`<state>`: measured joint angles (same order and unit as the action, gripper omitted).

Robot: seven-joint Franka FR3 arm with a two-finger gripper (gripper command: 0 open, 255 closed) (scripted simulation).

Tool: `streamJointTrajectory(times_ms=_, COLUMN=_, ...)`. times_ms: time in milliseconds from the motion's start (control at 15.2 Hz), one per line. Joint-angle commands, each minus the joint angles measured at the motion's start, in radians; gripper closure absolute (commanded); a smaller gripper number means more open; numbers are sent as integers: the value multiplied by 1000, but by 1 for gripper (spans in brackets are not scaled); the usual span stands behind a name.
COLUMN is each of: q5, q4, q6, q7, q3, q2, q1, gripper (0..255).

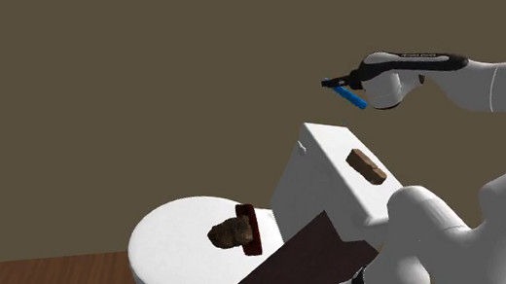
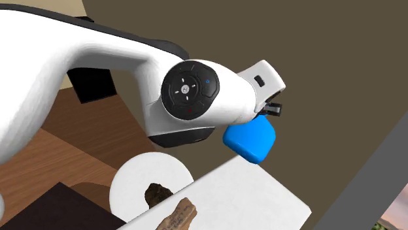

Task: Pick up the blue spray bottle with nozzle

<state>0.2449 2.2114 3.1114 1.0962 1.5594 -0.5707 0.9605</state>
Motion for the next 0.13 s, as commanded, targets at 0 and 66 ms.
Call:
streamJointTrajectory(times_ms=0, q5=-1, q4=-4, q6=-18, q7=-6, q3=-28, q2=10, q1=-5, gripper=255)
streamJointTrajectory(times_ms=66, q5=0, q4=-4, q6=-18, q7=-5, q3=-28, q2=10, q1=-5, gripper=255)
